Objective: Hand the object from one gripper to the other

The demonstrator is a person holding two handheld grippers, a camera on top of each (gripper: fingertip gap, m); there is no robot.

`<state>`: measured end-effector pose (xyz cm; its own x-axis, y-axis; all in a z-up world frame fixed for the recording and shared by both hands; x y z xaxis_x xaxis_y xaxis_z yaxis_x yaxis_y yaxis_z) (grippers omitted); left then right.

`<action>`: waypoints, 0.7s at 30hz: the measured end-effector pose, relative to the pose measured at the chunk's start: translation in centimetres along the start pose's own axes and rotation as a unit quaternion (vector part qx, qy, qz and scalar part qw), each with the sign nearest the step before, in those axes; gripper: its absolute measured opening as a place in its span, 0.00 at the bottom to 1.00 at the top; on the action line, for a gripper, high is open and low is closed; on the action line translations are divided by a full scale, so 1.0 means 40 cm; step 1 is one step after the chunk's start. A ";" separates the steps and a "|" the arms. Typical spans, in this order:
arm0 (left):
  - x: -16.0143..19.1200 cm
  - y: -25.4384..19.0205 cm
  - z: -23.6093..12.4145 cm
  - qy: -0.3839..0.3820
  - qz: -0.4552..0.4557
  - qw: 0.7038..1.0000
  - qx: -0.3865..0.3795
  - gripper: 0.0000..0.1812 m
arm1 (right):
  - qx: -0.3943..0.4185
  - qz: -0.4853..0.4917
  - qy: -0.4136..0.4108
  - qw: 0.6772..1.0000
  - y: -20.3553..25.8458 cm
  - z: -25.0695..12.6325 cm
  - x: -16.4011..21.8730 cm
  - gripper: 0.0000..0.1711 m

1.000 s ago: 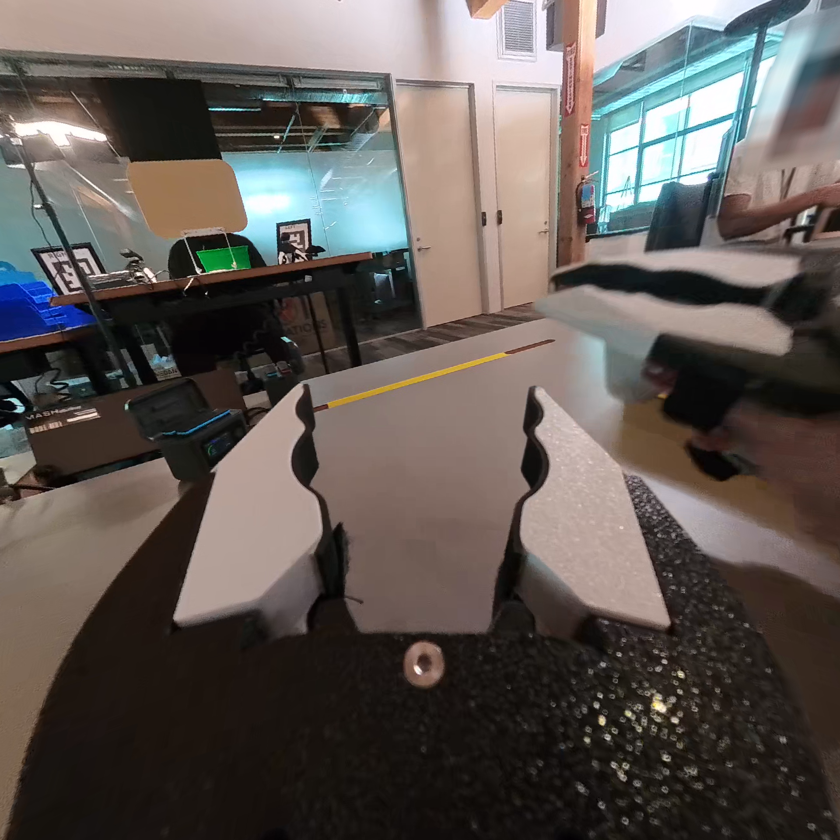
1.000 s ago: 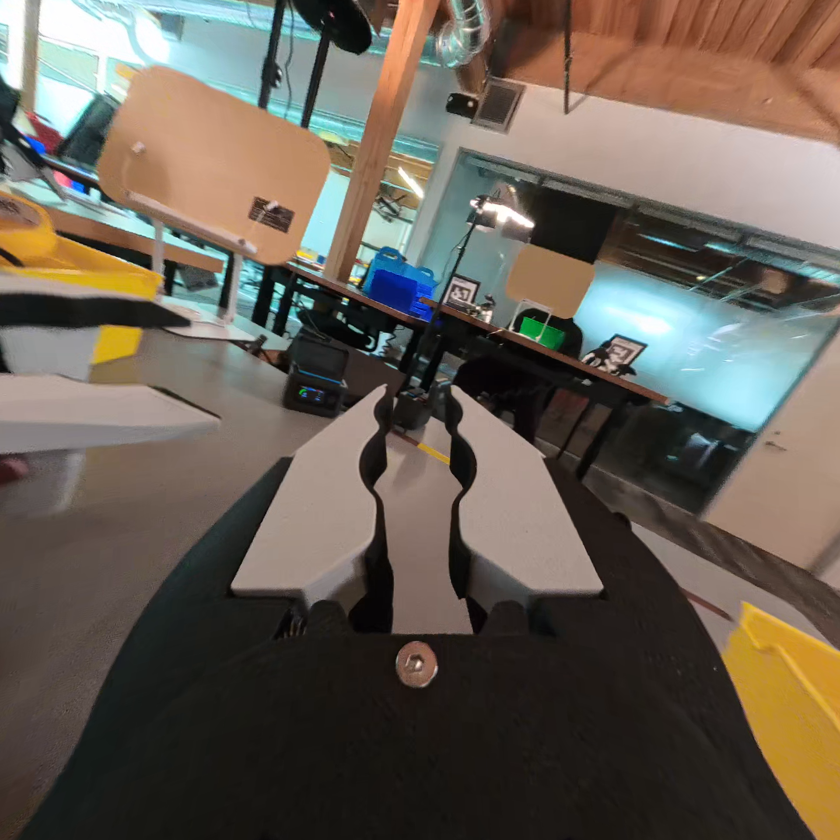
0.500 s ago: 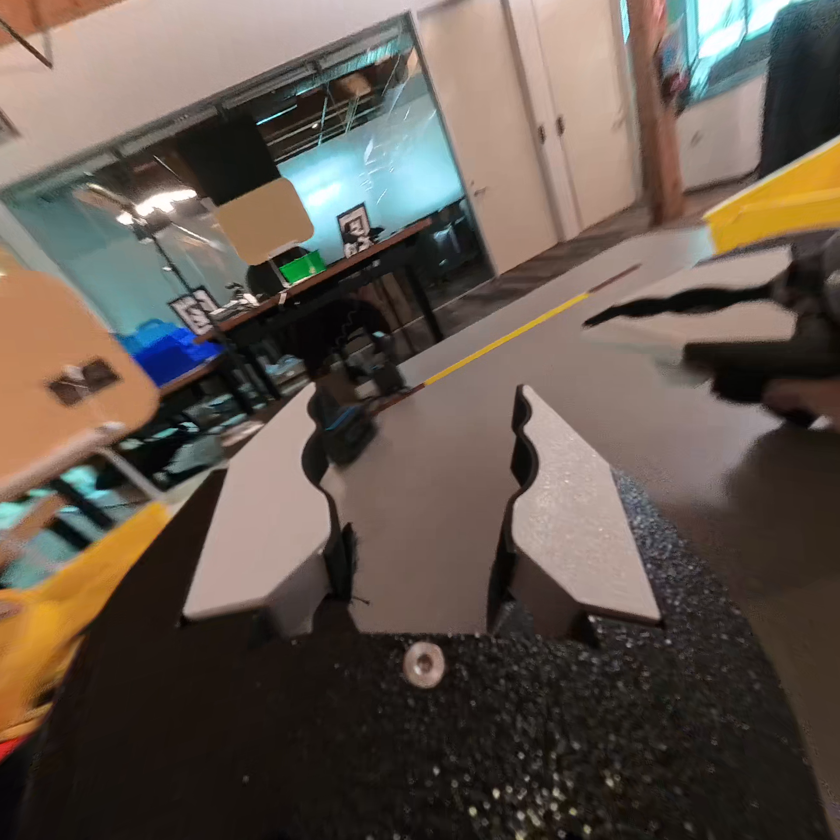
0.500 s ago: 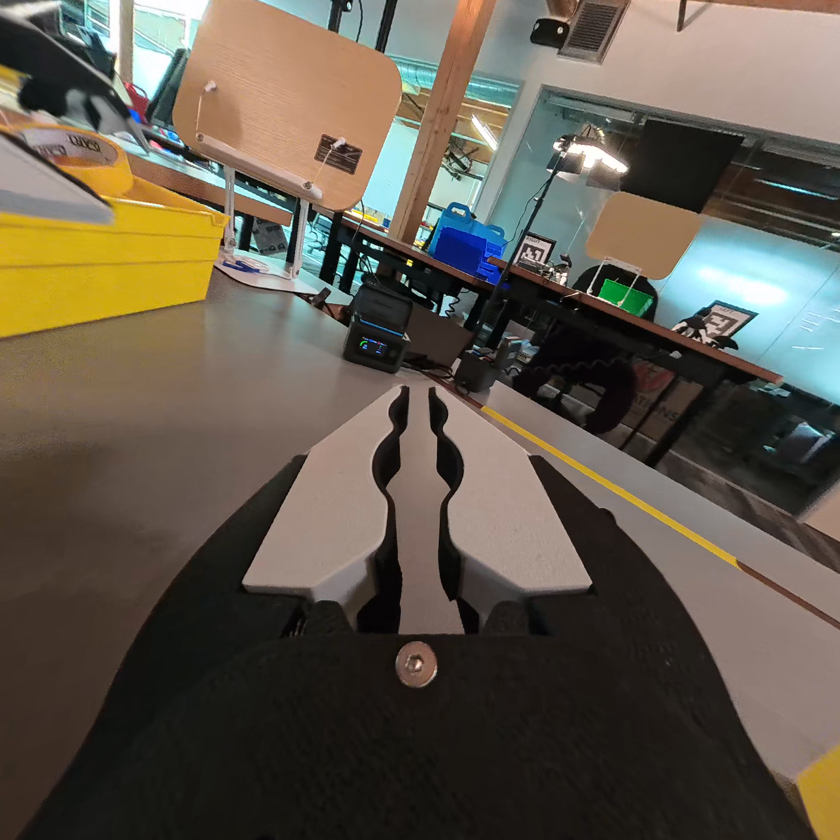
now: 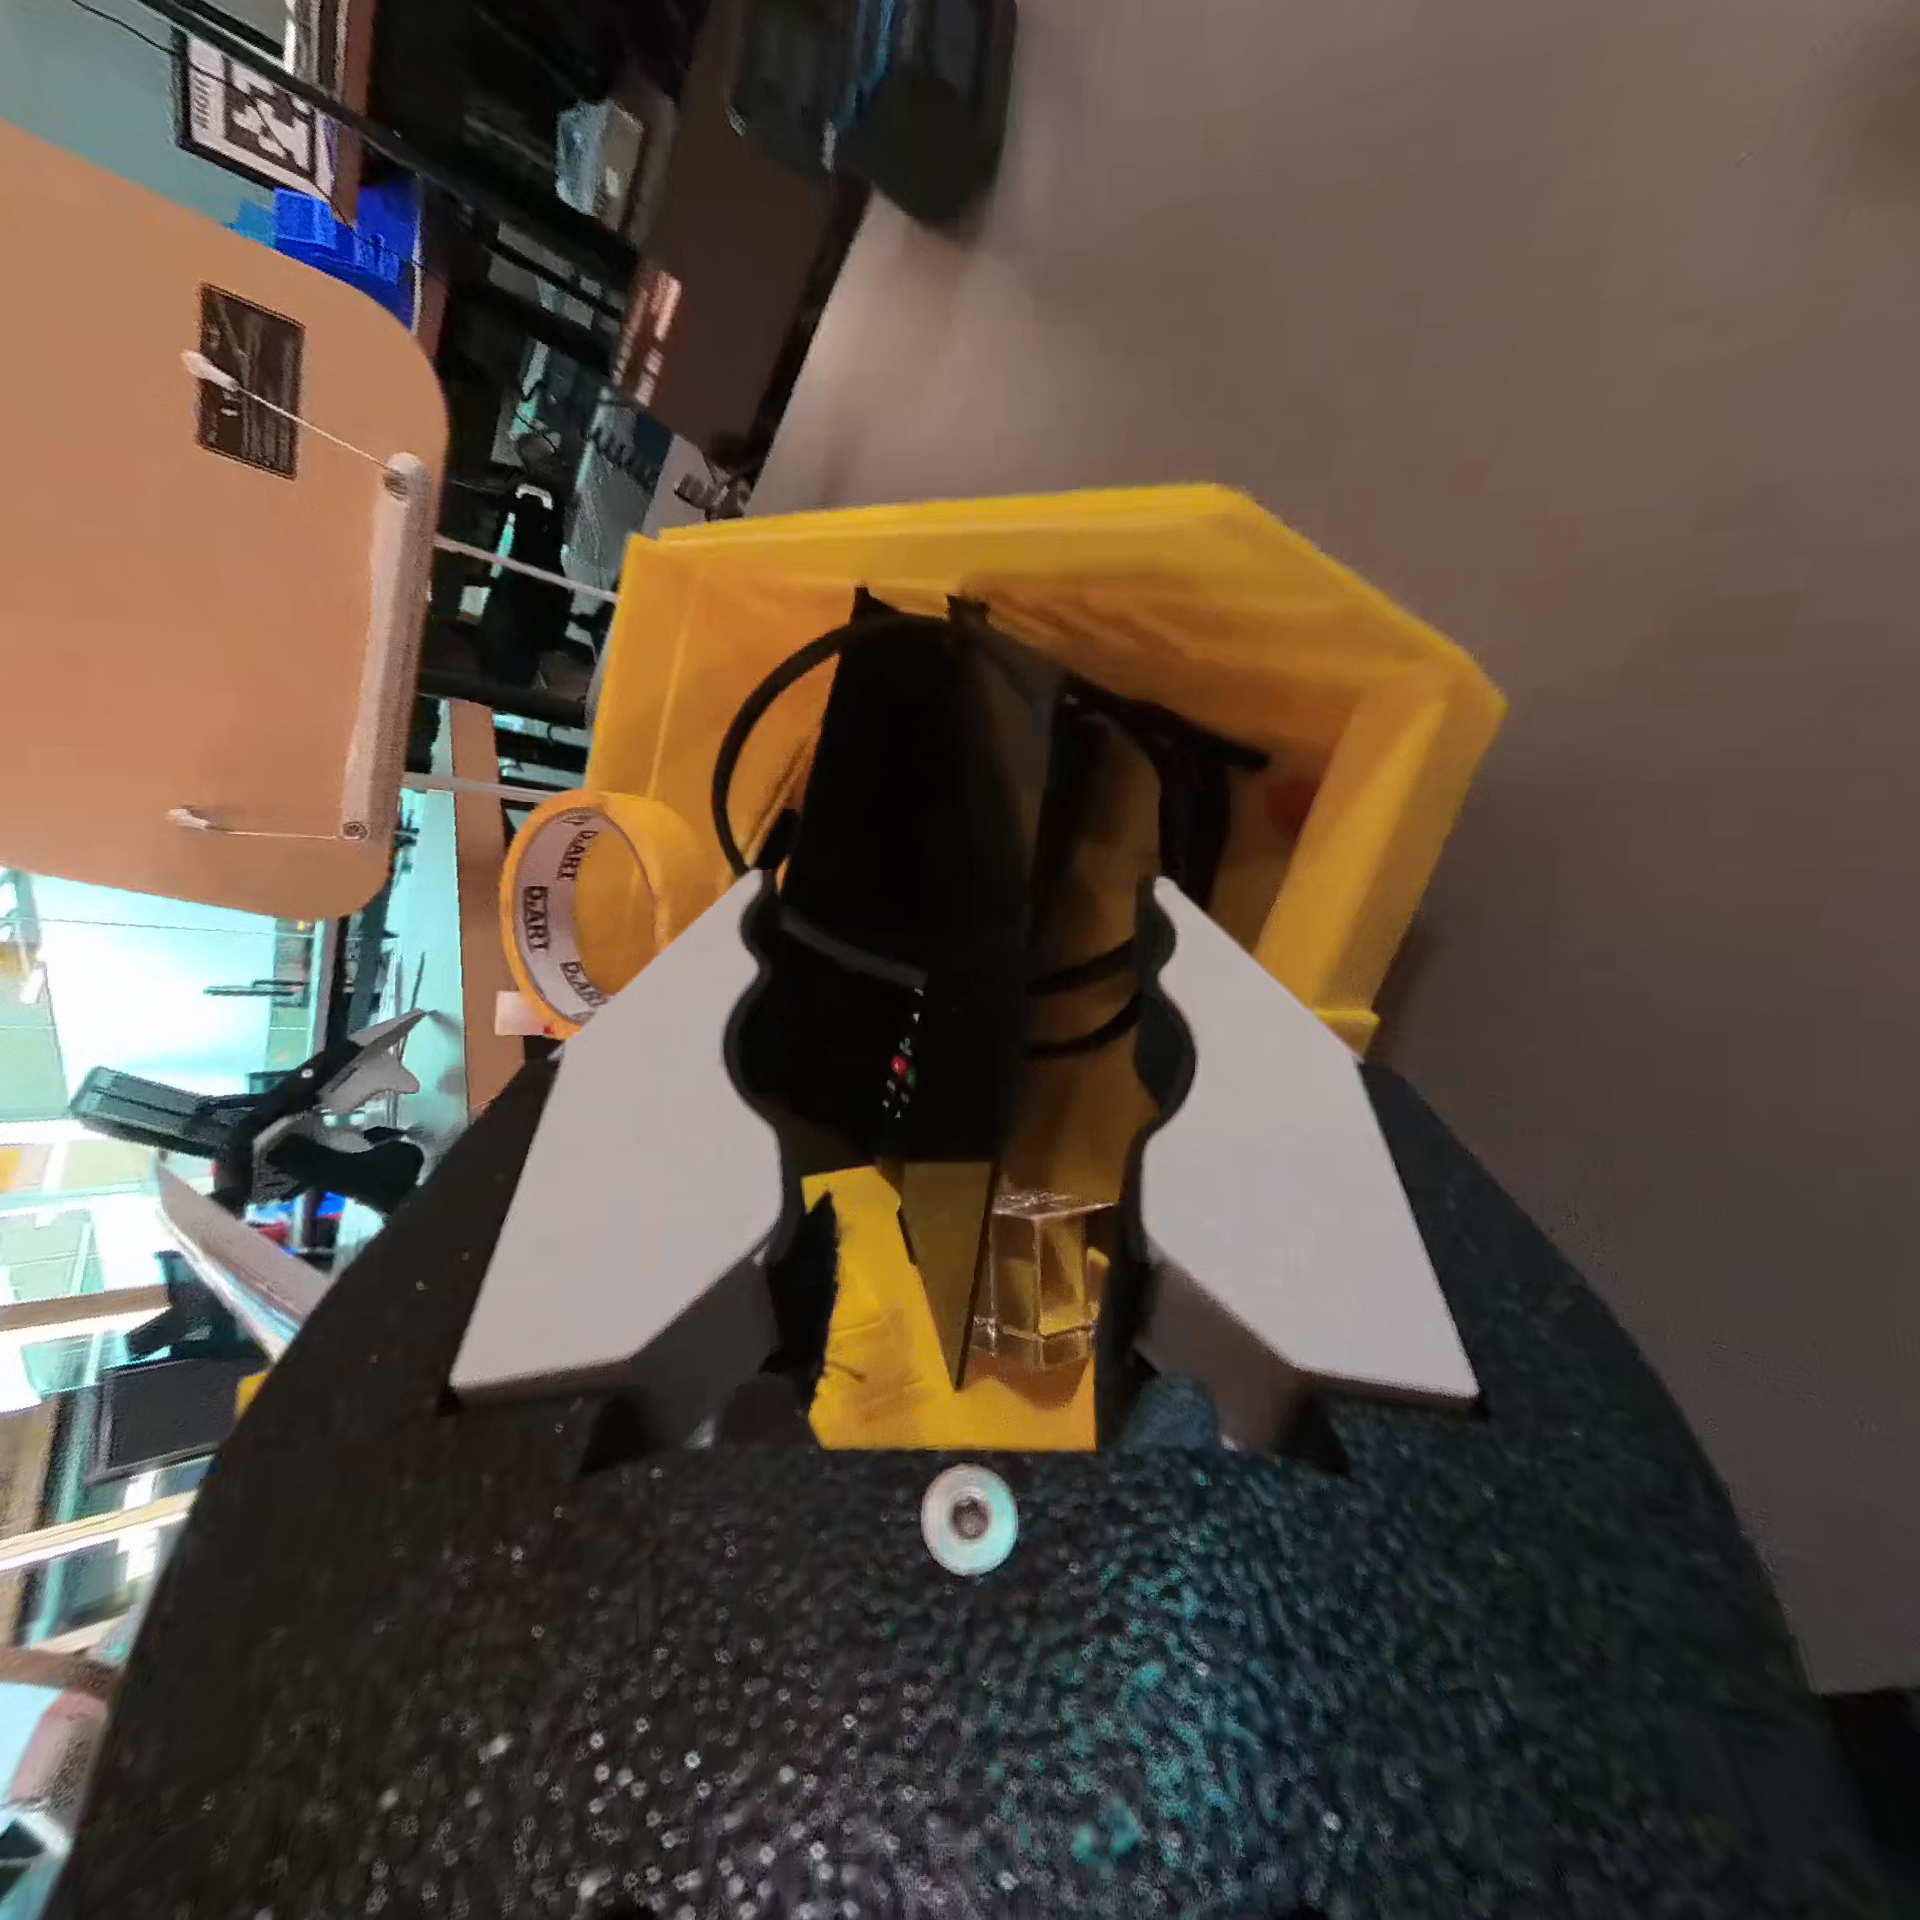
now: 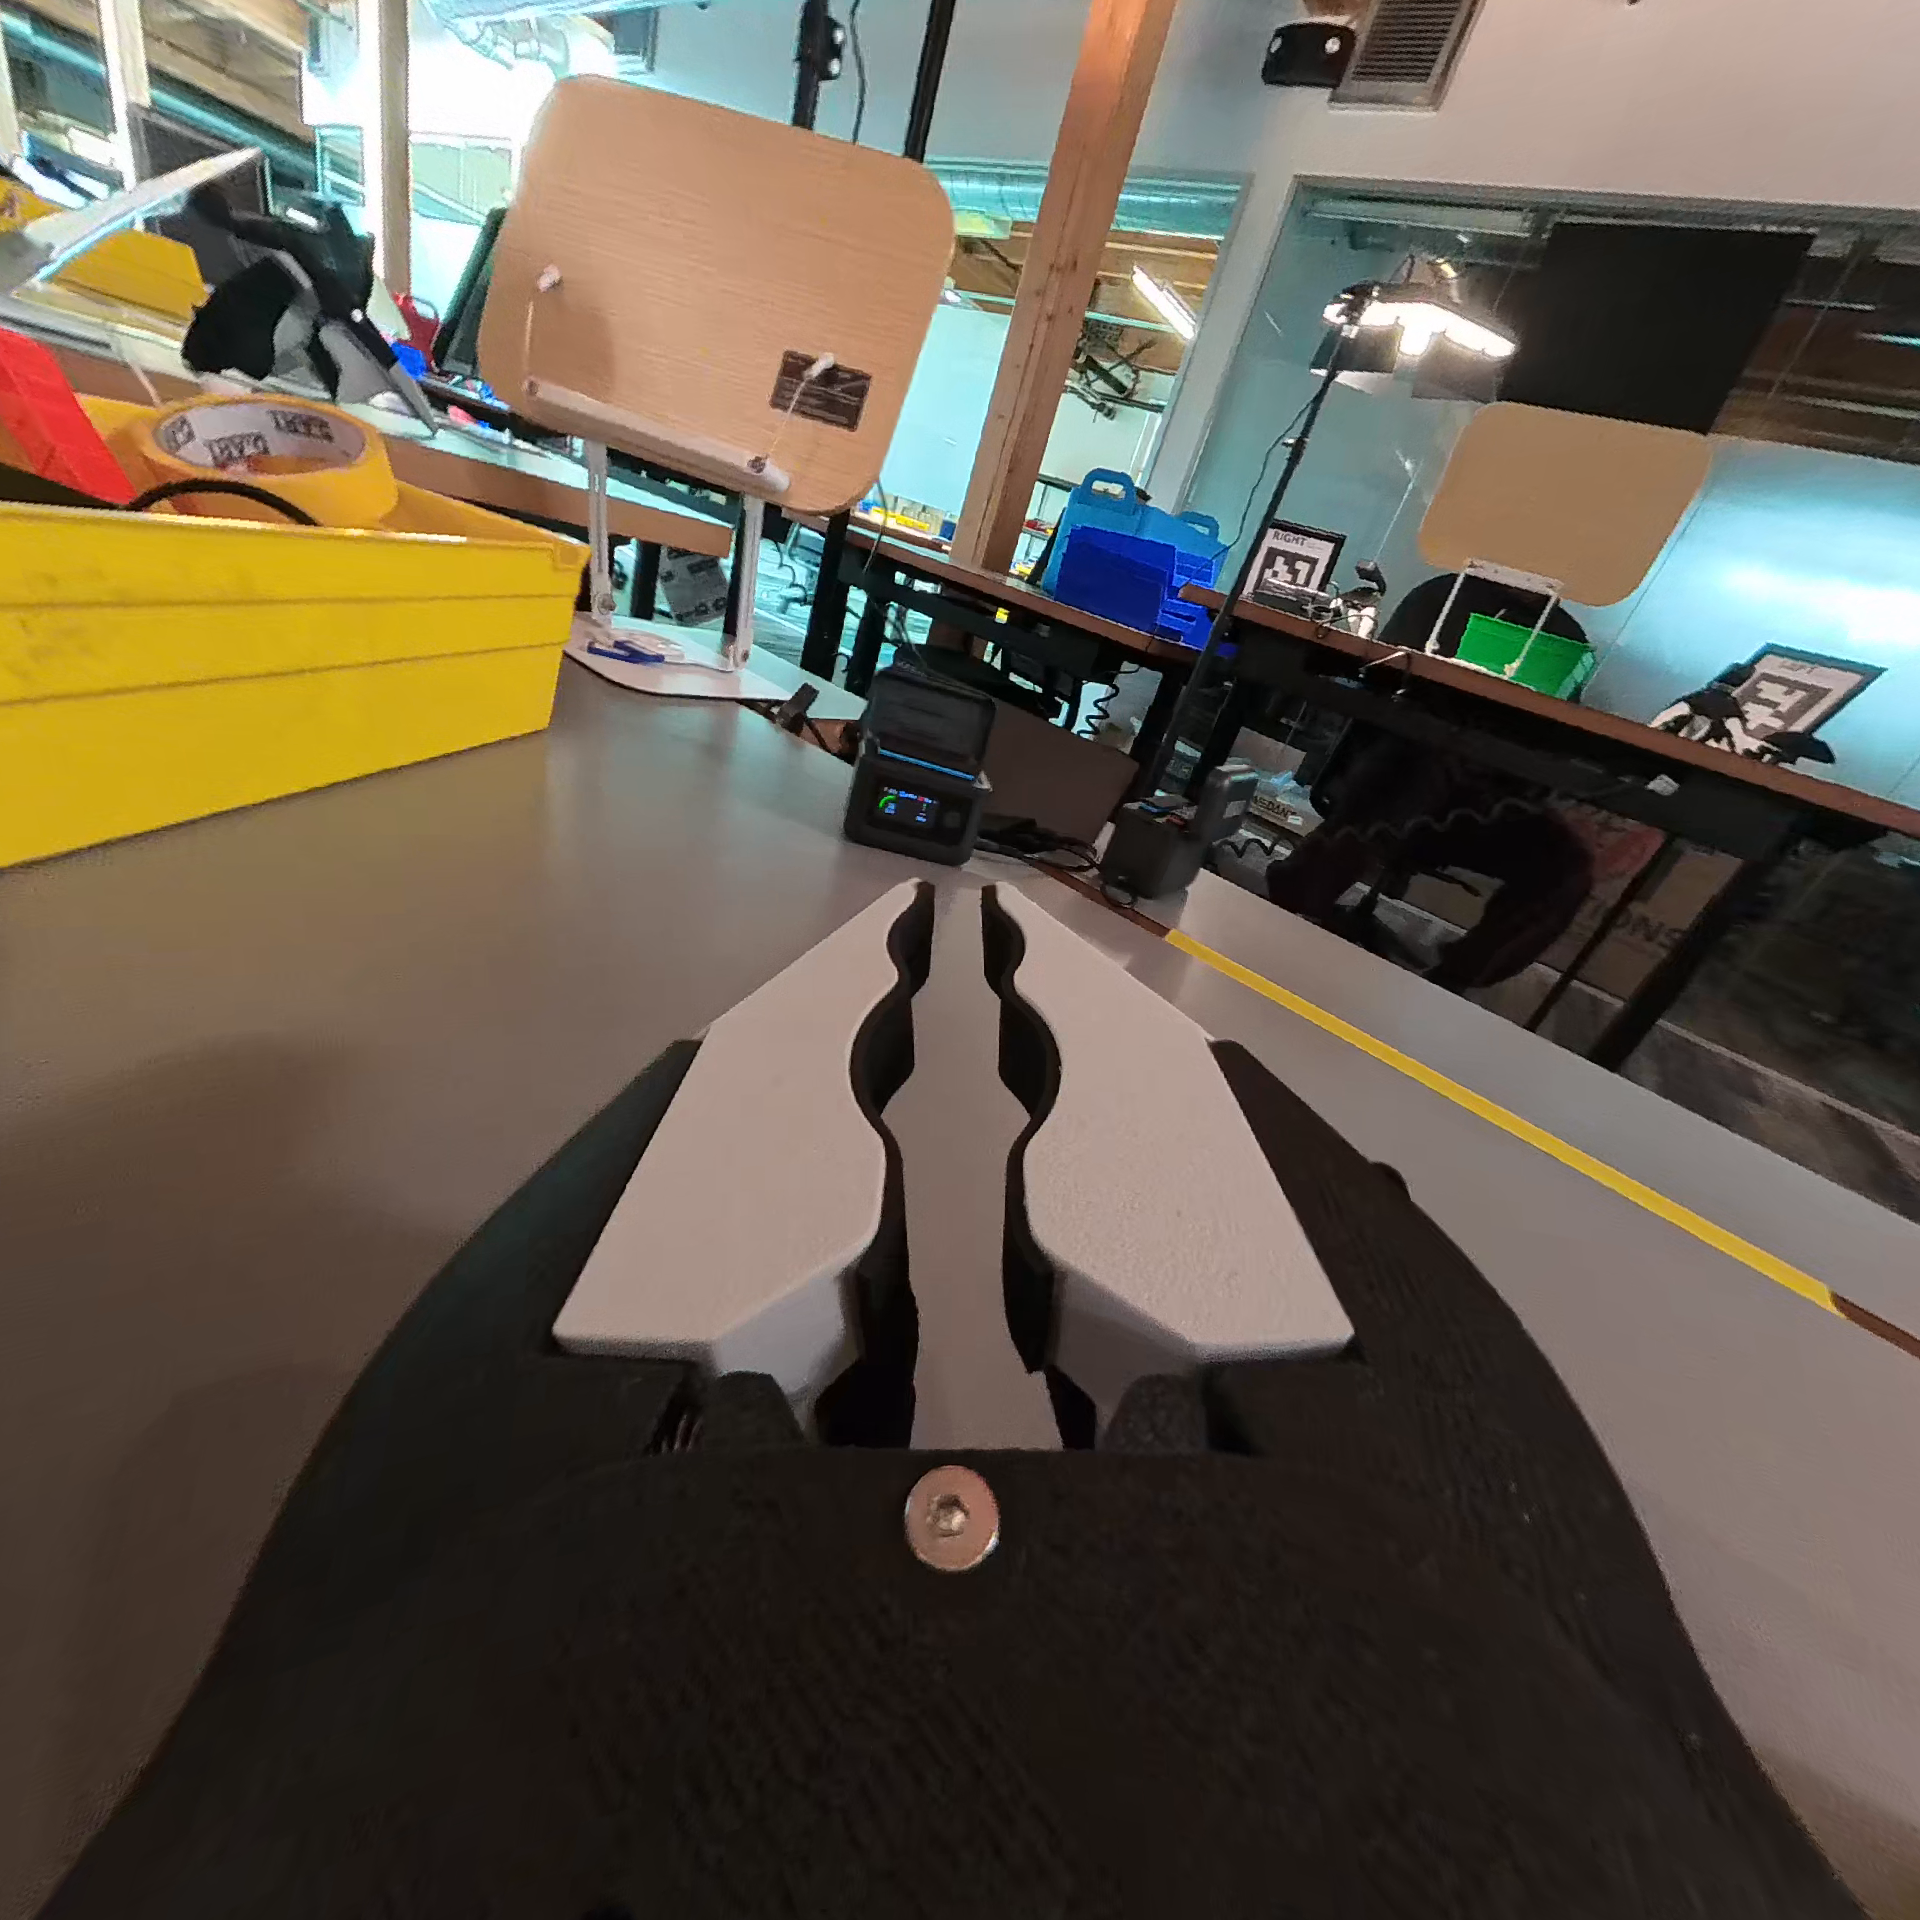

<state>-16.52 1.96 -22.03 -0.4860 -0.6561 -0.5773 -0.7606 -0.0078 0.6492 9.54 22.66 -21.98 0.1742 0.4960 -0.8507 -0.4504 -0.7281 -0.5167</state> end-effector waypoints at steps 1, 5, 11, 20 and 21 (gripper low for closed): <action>0.009 -0.003 0.012 0.011 0.011 1.000 -0.007 0.33 | -0.005 -0.009 0.002 1.000 0.007 0.002 -0.001 0.05; 0.045 0.013 0.050 0.054 0.060 0.995 -0.064 0.19 | -0.023 -0.029 0.001 0.999 0.028 0.004 -0.007 0.05; 0.065 0.011 0.067 0.059 0.040 0.994 -0.086 0.00 | -0.023 -0.019 0.000 1.000 0.025 0.004 -0.006 0.05; 0.011 0.088 -0.011 -0.004 -0.015 0.983 -0.185 0.00 | -0.029 -0.012 -0.005 1.000 0.028 0.002 -0.010 0.04; -0.002 0.103 -0.031 -0.020 -0.033 0.980 -0.197 0.00 | -0.028 -0.009 -0.005 1.000 0.026 0.002 -0.009 0.04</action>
<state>-19.07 1.02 -18.71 -0.4636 -0.6137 -0.6391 -0.5706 -0.3451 0.7452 8.94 21.73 -22.20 0.1721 0.5136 -0.8406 -0.3981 -0.7443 -0.5363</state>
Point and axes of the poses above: each gripper's, where its closed fingertips meet, z out along the fingers, x out of its underside, y = z × x across the jaws, the point moved 3 cm from there along -z, back along the fingers, and after that the axes turned 14 degrees about -z, right-handed, at the moved point
